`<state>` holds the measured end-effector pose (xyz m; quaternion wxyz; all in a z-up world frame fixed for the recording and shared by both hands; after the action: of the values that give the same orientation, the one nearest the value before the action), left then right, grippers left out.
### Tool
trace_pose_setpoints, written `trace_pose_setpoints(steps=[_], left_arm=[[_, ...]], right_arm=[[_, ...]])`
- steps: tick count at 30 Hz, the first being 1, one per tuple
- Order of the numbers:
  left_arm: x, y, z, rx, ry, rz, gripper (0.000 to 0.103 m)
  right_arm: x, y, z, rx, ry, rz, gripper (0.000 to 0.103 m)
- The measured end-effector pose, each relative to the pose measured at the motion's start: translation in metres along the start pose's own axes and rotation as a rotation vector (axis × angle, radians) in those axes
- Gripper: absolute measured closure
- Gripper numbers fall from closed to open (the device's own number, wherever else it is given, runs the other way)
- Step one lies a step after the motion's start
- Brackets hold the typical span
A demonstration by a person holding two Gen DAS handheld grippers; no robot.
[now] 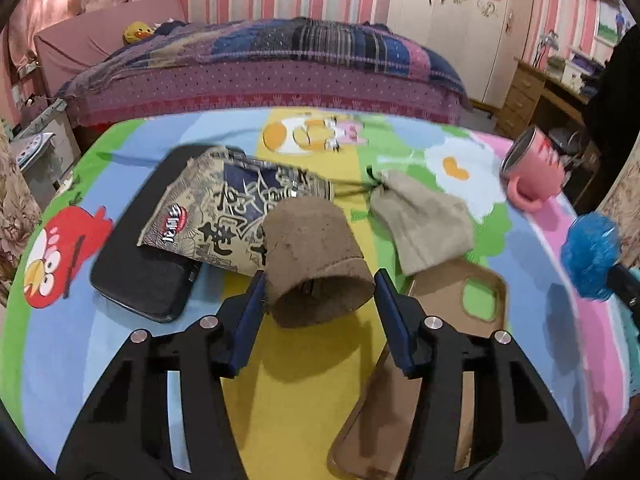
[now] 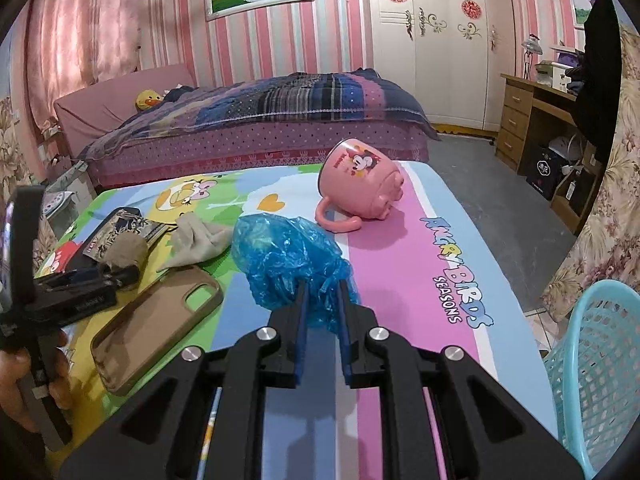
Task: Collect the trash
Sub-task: 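Grasp the blue plastic bag with the right gripper, then grasp the brown paper cup with the left gripper while the right opens over the bag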
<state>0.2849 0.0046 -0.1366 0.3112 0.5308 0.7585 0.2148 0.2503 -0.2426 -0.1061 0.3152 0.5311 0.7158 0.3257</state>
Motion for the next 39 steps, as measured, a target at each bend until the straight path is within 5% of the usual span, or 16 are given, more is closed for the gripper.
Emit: trace_pose_setpoints(steps=[9, 14, 21, 26, 34, 39], left_arm=[[0.002, 0.019, -0.051, -0.028, -0.178, -0.048, 0.052], [-0.012, 0.011, -0.068, -0.017, -0.227, 0.022, 0.052], [-0.049, -0.023, -0.064, 0.127, -0.349, 0.090, 0.046], [-0.046, -0.021, -0.074, 0.059, -0.302, 0.144, 0.023], [0.013, 0.002, -0.062, 0.035, -0.170, 0.046, 0.023], [0.008, -0.005, -0.057, 0.069, -0.189, 0.046, 0.023]], right_arm=[[-0.004, 0.000, -0.004, -0.003, -0.019, 0.003, 0.089], [-0.012, -0.001, -0.009, -0.001, -0.038, 0.000, 0.089], [-0.024, -0.003, -0.021, 0.003, -0.077, -0.025, 0.089], [-0.039, -0.010, -0.028, 0.022, -0.117, -0.056, 0.089], [-0.044, -0.011, -0.028, 0.018, -0.112, -0.032, 0.089], [-0.030, -0.014, -0.021, 0.042, -0.090, -0.075, 0.089]])
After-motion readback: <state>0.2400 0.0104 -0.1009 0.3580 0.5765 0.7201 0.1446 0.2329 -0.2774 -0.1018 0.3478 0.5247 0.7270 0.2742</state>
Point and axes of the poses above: each gripper's, at about its wrist camera, not at the fingertips, and z roughly the way its jaws point, x to its left, y to its top, the point moved 7 cm from there along z, roughly the way its jaws point, and after that the axes turned 14 degrees about -z, right-handed, at the moved point
